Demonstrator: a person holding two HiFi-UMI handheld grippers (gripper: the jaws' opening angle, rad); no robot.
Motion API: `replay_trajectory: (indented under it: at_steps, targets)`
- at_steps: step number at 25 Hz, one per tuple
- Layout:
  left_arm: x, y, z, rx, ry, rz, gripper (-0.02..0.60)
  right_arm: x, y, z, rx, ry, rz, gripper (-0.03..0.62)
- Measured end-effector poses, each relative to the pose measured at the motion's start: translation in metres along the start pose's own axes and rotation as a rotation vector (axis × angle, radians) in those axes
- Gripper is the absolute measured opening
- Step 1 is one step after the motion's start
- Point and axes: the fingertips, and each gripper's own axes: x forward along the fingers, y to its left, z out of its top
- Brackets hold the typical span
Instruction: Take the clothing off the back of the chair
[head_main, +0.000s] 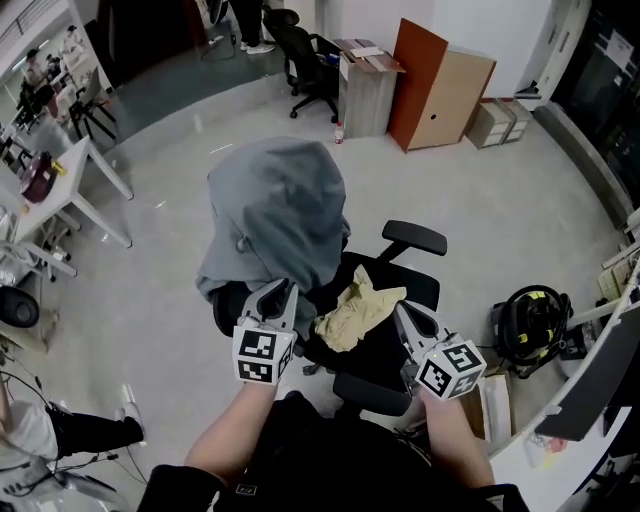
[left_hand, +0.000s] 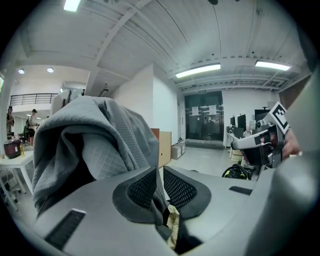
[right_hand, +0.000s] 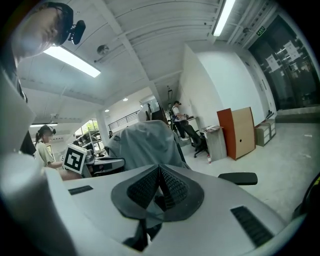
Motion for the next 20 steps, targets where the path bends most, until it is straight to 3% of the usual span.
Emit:
replay_trajectory:
  at_steps: [4, 13, 16, 20]
  targets:
    - [0.028, 0.014, 0.011, 0.009, -0.014, -0.043, 0.04, 0.027, 0.001, -0.003, 0.014, 0.019, -0.025, 0.017]
    - [0.089, 0.056, 0.033, 0.103, -0.046, -0.197, 0.025, 0.088, -0.017, 0.006, 0.06, 0.012, -0.194, 0.021]
    - [0.123, 0.064, 0.045, 0.13, -0.063, -0.241, 0.023, 0.1, -0.042, 0.004, 0.087, 0.021, -0.269, 0.138]
    - [0.171, 0.064, 0.058, 0.142, -0.068, -0.305, 0.023, 0.109, -0.083, 0.006, 0.104, 0.037, -0.336, 0.185]
